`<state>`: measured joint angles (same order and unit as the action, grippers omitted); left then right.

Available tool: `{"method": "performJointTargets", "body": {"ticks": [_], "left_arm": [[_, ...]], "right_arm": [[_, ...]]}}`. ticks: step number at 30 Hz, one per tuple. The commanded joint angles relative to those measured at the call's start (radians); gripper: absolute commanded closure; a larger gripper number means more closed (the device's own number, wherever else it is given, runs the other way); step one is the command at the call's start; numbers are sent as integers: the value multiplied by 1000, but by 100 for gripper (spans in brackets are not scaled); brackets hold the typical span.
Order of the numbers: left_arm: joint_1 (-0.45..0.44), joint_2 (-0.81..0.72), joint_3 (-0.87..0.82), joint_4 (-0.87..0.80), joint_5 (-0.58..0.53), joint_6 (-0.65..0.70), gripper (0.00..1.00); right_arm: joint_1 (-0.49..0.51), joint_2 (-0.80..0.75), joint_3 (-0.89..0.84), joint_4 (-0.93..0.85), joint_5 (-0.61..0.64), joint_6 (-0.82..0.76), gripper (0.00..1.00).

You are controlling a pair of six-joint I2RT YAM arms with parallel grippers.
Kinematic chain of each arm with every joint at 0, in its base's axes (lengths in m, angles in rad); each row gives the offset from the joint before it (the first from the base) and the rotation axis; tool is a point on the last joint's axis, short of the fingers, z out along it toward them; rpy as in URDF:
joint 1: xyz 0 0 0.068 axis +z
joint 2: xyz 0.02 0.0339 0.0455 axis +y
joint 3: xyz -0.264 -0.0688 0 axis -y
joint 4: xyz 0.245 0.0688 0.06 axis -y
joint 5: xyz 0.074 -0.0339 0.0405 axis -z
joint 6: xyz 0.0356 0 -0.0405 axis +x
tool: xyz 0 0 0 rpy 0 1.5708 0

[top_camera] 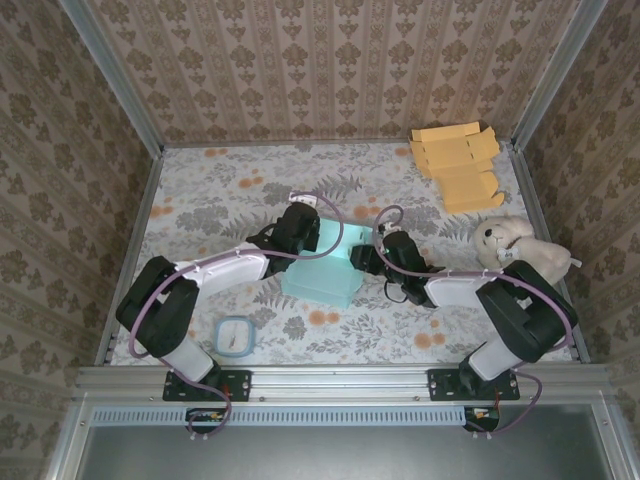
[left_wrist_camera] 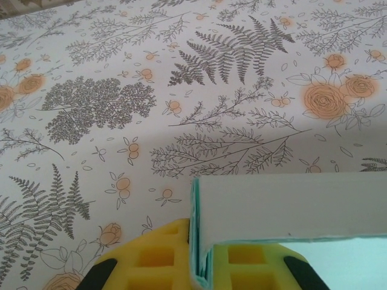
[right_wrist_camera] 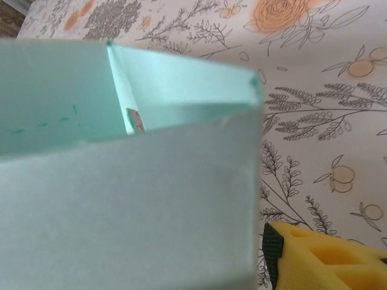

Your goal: Fold the paper box

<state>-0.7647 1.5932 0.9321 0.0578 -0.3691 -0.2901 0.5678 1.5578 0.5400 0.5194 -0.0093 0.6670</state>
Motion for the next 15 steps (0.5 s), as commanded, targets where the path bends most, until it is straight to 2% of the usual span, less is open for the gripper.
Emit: {"method": "performJointTargets", "body": {"ticks": [1,7,15], "left_arm": [[2,9,15,23,65,-48,100],[28,29,12,-1,37,-38,100],[88,68,14,-21,119,-39,100]], "right_arm": [[16,50,24,60,-18,29,38],[17,-22,-30,45,14,10,39],[17,-240,-133,-47,53,-37,37]]}}
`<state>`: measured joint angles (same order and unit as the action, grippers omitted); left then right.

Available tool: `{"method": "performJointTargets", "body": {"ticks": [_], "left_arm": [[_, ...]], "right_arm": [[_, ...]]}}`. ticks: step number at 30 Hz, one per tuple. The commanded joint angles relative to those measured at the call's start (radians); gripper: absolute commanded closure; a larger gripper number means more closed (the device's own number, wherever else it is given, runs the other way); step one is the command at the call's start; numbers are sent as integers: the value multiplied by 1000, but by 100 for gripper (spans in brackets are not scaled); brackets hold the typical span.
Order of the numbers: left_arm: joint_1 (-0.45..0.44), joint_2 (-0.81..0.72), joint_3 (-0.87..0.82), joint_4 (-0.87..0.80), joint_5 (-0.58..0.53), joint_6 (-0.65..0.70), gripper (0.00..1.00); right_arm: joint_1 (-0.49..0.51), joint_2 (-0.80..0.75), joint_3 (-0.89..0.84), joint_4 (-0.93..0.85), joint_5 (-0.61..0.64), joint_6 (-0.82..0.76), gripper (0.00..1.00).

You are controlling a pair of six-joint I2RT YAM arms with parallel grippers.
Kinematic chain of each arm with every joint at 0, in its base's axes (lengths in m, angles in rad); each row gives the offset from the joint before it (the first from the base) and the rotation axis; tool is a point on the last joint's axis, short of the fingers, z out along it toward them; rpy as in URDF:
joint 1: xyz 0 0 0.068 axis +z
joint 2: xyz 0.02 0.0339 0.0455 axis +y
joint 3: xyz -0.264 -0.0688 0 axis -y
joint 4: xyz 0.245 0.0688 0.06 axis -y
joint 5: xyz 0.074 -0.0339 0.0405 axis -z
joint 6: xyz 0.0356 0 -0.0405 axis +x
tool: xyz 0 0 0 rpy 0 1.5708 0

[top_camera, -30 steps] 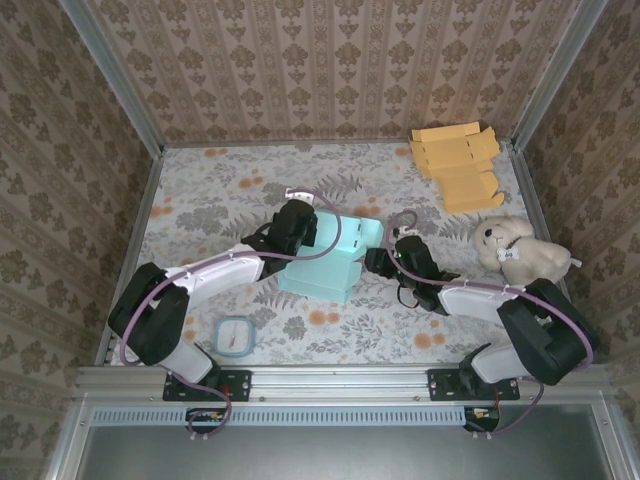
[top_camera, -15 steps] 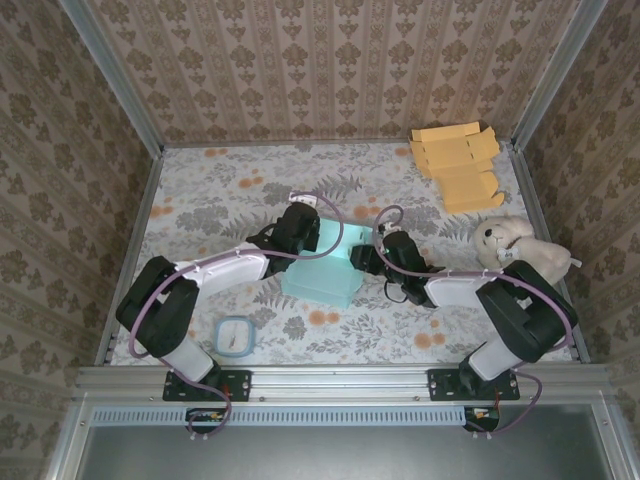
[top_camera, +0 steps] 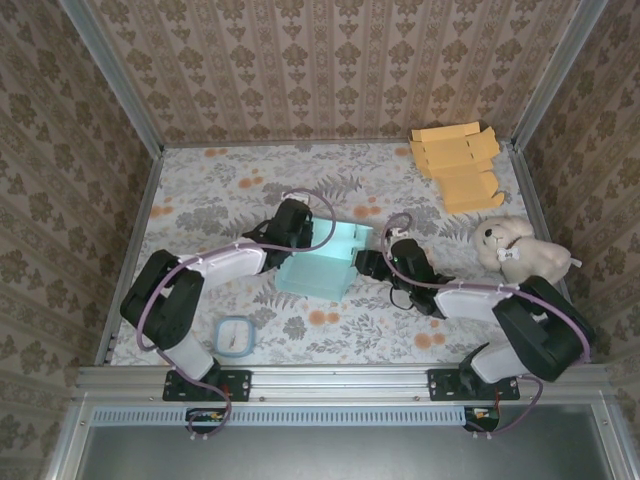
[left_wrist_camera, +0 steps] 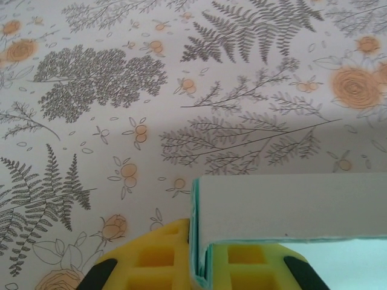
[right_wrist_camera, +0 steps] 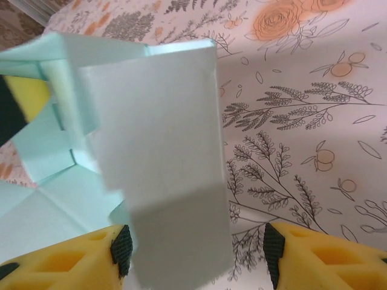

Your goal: Fold the paper box

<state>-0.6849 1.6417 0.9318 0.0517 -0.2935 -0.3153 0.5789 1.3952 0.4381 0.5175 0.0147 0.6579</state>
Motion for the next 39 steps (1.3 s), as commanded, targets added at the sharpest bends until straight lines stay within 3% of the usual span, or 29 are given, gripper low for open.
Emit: {"method": "performJointTargets", "body": {"ticks": [1,7,13,23,39], "left_arm": [[10,25,21,-32,47,-5,100],[30,30,40,-79,98,33,100],[47,26,57,-116,177,47,100],[55,34,63,-95,253,20,100],[53,43,66,-96,262,18,100]], "right_arm": [[5,-104,-48,-51,35,-30,37],[-9,-229,-110,-110,97,-61,38],[-102,-228,-155,-32,-60,-46,50],[-97,-51,-186,256,-270,-13,55],[-1,171,-108,397,-259,-52,66]]}}
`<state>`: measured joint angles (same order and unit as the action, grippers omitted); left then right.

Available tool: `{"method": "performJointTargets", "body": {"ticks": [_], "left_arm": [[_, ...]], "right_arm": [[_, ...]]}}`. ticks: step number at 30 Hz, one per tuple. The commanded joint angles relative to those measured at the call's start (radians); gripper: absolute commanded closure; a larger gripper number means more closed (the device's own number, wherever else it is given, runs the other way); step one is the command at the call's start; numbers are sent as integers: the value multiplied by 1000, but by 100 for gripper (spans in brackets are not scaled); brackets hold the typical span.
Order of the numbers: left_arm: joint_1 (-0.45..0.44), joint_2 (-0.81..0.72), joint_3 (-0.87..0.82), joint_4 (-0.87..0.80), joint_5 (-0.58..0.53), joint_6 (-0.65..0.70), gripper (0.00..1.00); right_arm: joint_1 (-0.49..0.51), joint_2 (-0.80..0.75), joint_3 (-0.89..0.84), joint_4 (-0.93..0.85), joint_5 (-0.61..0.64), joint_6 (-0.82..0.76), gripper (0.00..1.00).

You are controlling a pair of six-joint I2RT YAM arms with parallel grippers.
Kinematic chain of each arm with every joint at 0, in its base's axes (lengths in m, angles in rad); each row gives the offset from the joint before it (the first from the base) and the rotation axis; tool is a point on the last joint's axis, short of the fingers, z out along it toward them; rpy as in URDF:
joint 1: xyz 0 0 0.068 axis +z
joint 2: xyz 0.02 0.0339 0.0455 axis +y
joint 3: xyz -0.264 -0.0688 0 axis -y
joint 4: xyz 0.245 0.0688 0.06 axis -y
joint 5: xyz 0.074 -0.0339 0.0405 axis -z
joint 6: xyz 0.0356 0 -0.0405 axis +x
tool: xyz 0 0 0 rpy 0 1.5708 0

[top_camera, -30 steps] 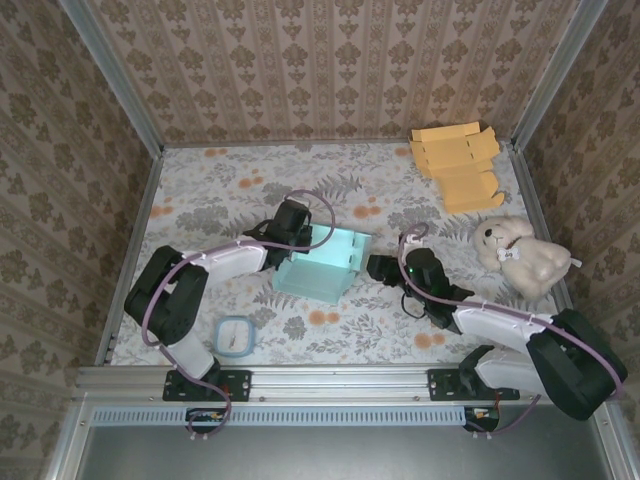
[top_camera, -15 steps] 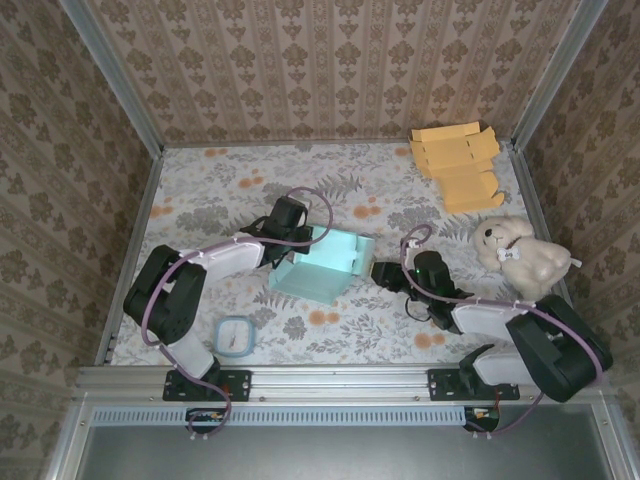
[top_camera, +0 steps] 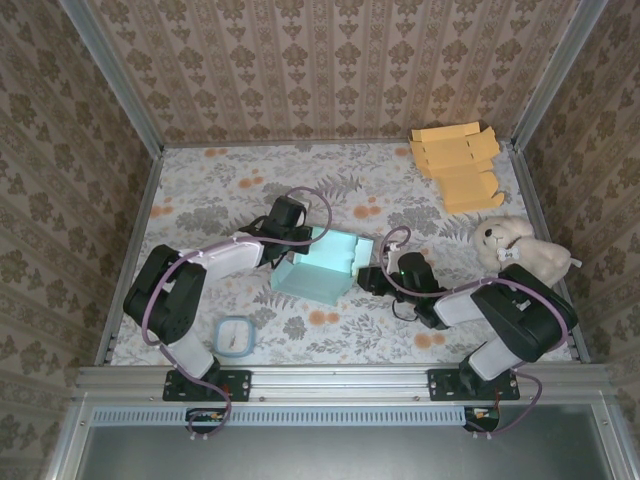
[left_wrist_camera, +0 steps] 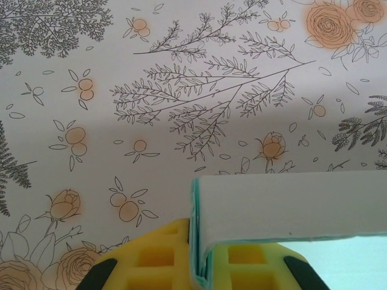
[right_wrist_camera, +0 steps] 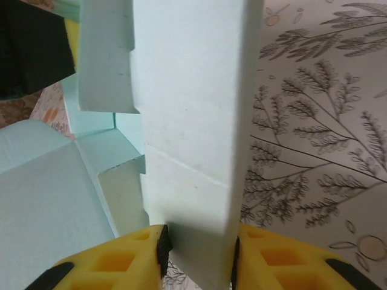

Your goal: Fold the paper box

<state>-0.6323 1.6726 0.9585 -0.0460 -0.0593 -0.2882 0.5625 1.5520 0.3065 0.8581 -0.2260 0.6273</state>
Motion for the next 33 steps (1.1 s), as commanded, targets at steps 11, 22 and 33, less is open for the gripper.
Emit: {"method": "performJointTargets", "body": {"ticks": [11,22,33], "left_arm": [[4,7,45,-14,21,10,100],[3,-22,36,-17,43,2,100],[-22,-20,36,10,48,-42,100]], "right_arm": [[27,-116,-25,-13,37,-86,61],[27,-261,-52,-91,62,-97,61],[45,-234,14,-129,71,-84,63]]}}
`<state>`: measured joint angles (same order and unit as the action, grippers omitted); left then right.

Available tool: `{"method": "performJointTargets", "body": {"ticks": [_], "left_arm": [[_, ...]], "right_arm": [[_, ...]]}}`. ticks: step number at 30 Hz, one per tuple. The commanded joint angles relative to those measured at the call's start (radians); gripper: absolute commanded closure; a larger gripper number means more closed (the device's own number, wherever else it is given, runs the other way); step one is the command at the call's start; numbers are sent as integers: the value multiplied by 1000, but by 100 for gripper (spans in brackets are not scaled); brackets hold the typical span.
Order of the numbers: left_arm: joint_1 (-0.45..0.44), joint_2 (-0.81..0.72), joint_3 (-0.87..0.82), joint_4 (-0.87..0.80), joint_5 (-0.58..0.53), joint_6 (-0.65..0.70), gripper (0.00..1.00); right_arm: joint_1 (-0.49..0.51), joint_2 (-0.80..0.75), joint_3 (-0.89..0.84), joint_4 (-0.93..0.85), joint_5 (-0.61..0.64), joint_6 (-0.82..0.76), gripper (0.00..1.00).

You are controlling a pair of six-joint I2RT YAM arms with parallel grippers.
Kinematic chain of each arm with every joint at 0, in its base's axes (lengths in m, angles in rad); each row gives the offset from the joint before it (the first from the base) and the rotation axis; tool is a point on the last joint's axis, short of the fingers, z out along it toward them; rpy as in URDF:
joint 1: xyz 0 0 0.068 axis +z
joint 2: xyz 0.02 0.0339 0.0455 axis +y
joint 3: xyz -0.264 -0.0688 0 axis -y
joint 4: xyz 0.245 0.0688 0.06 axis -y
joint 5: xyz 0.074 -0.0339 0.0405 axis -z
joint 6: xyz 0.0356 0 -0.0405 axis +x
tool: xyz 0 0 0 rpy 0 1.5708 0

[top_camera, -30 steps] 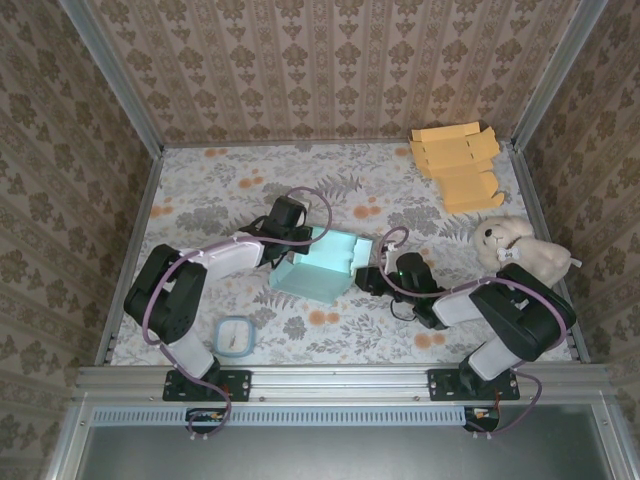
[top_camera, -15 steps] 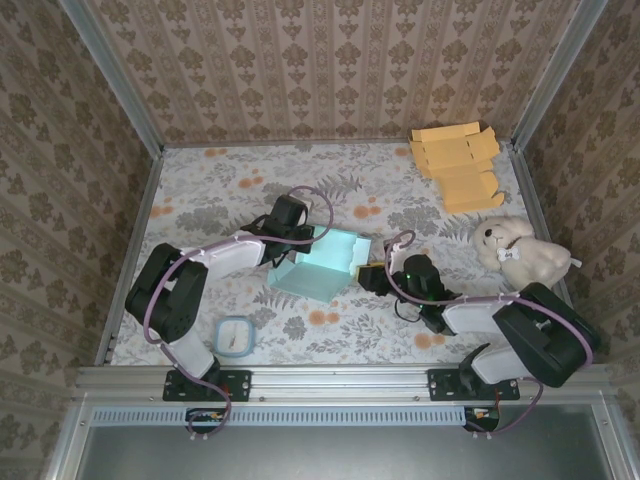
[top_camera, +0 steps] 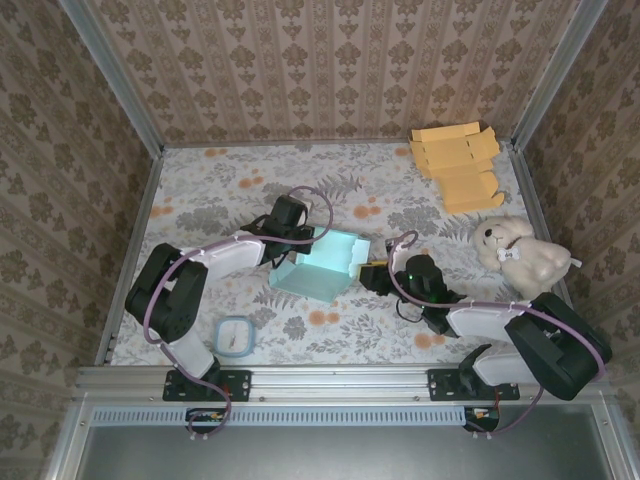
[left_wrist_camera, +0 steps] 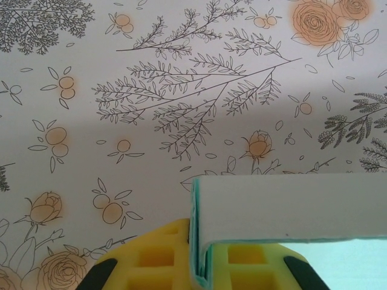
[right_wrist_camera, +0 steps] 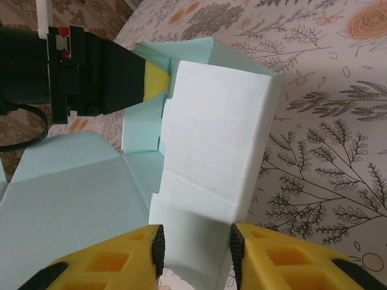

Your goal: Fold the paper box

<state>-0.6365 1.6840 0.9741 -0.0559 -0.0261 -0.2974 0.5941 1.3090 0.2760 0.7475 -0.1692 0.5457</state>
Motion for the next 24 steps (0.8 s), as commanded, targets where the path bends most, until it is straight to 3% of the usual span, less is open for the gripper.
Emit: {"method": "performJointTargets", "body": {"ticks": [1,7,15,24], "left_arm": [[-25,-30,19,25,8,-38,100],[-66,-34,7,54,-60,-86,100],[-107,-73,-28,80,-148,-196,100],[-129,-97,-51,92,-161,-207,100]], "right_arm": [[19,14,52,-20,15,0,64],[44,42,104,-62,54,-1,65],[53,54,198,-307,224,-14,61],[53,125,307,-472,329,-46,60]]}}
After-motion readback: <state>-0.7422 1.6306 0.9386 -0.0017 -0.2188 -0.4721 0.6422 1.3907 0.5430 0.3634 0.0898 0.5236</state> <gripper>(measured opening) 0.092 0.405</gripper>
